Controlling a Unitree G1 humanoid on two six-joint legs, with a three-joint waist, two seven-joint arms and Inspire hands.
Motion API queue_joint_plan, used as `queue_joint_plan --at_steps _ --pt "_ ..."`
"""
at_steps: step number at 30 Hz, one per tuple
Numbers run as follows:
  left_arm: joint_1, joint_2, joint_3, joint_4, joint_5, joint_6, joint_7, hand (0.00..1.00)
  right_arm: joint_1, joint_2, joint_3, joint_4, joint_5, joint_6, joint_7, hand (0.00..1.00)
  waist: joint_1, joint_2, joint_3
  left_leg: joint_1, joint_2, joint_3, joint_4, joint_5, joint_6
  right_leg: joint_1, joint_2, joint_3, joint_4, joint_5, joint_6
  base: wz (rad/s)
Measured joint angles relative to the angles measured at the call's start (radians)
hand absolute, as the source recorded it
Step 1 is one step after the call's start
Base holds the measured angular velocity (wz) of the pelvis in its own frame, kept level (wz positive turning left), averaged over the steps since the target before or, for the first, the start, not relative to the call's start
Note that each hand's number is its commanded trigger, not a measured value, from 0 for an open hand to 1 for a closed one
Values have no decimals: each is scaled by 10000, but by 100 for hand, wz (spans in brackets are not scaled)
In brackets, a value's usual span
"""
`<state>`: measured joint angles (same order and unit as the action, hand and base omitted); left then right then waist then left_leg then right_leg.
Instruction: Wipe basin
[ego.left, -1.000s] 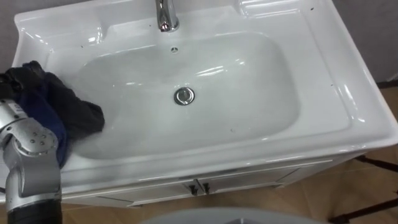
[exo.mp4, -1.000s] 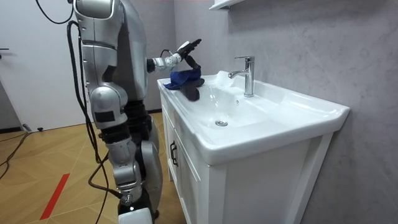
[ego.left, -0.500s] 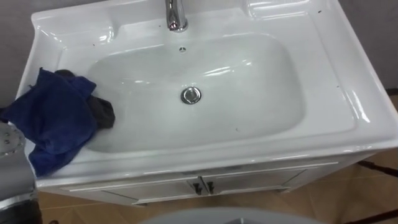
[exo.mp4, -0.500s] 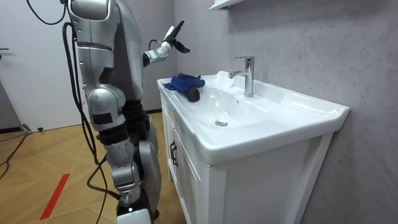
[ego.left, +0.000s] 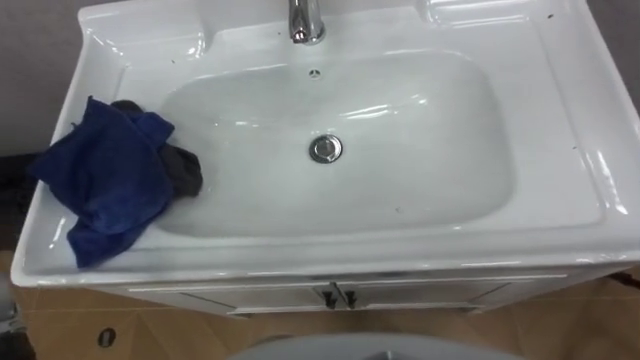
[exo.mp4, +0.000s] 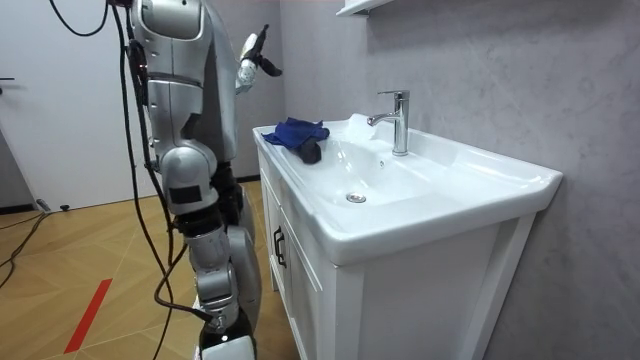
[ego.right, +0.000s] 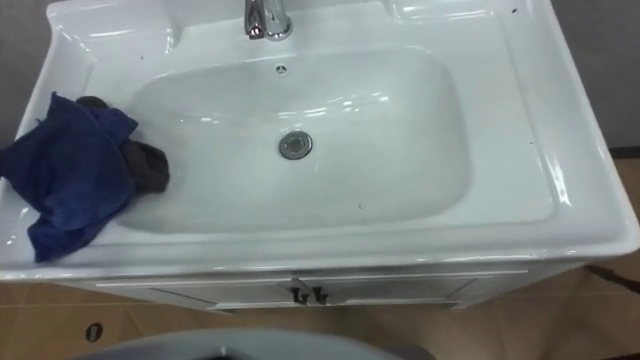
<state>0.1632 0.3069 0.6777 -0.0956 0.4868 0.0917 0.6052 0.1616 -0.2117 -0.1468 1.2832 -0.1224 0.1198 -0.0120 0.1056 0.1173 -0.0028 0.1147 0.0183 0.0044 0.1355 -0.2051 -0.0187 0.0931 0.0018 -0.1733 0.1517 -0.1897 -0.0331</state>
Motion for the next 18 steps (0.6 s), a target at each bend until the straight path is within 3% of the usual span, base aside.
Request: queue_joint_plan --at_steps 3,6,8,11,16,18 --pt "92 0 121 495 -392 71 144 0 95 -16 -8 -6 -41 138 -24 0 279 8 -7 -14 -36 -178 4 0 0 -3 -40 -213 -12 -39 26 20" --pt "675 0 291 1098 -1045 162 199 0 216 -95 -28 -240 -34 136 -79 0 407 28 -38 -29 -133 -394 20 12 20 50 -126 -362 -12 -123 71 17" --pt "954 -1 326 1894 -1543 140 340 0 275 -159 -30 -421 -42 132 -121 0 578 3 -122 -118 -196 -494 60 25 41 36 -194 -491 -9 -157 114 20" --pt "1036 -8 396 2790 -2034 155 561 0 235 -130 -29 -471 -56 135 -128 0 850 -77 -142 -170 -241 -657 136 26 43 70 -217 -554 -8 -168 133 14" --pt "1569 -76 415 4182 -2869 163 836 0 141 -157 46 -531 29 146 -219 0 941 -253 -129 -186 -295 -787 168 27 46 150 -285 -775 -23 -193 172 12" --pt "1871 -286 399 4684 -3230 163 880 0 167 -163 90 -555 64 137 -204 0 937 -312 -79 -178 -334 -886 182 27 49 197 -316 -821 -11 -215 205 11"
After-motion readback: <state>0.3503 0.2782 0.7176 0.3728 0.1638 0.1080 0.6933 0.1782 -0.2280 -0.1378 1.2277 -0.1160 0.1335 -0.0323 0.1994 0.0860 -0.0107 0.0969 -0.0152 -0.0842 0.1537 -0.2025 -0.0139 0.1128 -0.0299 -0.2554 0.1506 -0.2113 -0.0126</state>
